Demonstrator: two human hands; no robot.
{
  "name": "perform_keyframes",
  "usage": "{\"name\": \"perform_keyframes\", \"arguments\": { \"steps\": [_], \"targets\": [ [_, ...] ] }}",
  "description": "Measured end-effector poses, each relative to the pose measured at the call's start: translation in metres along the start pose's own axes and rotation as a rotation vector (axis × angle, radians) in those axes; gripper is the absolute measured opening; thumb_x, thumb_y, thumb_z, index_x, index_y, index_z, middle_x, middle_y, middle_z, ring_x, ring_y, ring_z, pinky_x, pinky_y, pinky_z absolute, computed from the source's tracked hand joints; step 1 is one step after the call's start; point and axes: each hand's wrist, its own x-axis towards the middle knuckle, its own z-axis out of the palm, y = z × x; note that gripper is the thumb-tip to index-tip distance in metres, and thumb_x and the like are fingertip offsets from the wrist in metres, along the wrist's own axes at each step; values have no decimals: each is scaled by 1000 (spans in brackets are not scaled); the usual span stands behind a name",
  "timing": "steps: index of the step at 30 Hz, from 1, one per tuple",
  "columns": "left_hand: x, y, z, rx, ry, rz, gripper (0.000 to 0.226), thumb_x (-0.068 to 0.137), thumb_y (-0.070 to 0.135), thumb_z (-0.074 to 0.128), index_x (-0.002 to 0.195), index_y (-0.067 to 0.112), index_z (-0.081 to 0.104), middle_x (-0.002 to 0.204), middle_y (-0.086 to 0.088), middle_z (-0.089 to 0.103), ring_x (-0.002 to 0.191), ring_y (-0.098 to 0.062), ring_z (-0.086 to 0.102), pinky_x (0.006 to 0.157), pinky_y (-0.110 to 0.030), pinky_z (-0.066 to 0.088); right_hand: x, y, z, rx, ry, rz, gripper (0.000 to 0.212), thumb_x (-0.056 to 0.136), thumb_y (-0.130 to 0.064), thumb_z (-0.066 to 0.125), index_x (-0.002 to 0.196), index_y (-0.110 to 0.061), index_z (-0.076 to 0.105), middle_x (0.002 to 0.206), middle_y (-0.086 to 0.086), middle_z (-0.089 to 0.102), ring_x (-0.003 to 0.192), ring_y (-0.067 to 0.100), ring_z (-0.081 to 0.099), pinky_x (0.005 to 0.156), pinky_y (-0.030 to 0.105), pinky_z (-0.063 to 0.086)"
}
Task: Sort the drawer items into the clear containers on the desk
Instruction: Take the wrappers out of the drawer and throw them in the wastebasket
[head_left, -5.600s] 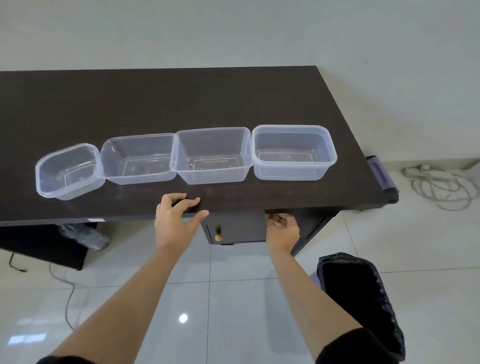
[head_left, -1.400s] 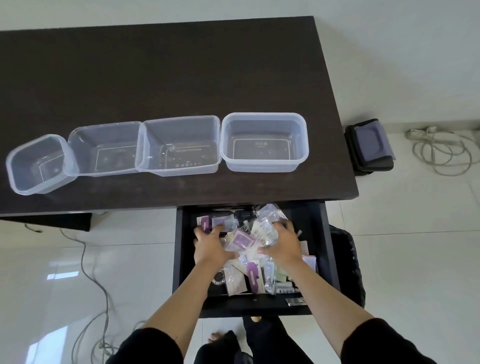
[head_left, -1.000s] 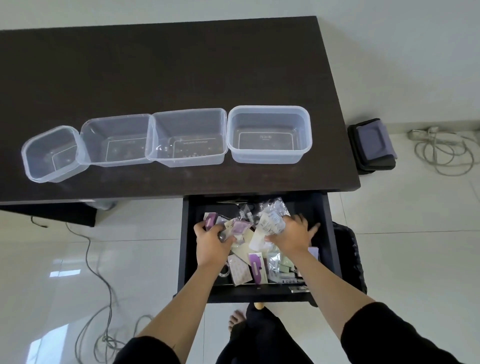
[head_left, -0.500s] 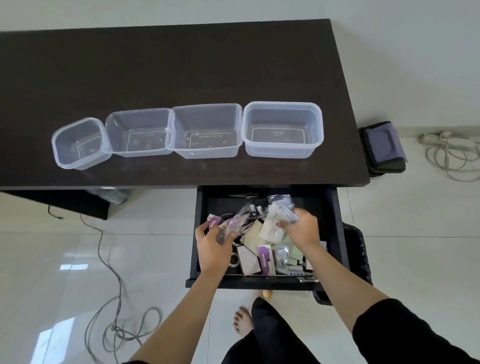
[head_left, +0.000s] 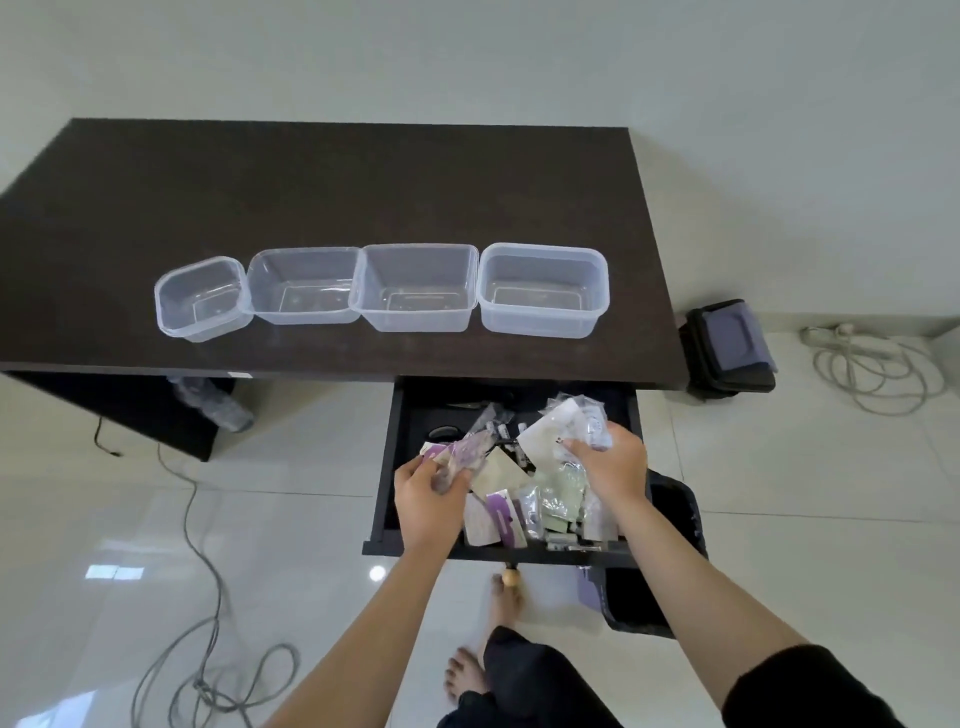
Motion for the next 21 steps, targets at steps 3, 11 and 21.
{"name": "perform_keyframes", "arguments": {
  "steps": [3,11,21],
  "targets": [
    [-13,6,11,10,-16,24,40,82,30,72,115,9,64,126,-1,49,94,-11,52,83,-22,44,-10,1,-19,65,11,-18,34,71,-21,81,63,-7,51,61,10,51,57,24,51,58,33,45],
    [-49,34,61,24,-44,48,33,80,38,71,71,18,47,90,-10,54,67,-11,46,56,-21,35,-20,6,-88,125,62,-133,20,76,-14,77,79,-21,58,73,-10,58,67,11,56,57,10,39],
    [-131,112,212,-53,-136,31,25,82,35,67,70,23,50,70,2,54,69,-20,53,59,-29,42,21,73,-219,160,95,-43,63,76,-14,79,132,-15,50,124,1,59,83,-1,56,74,10,40]
  ]
}}
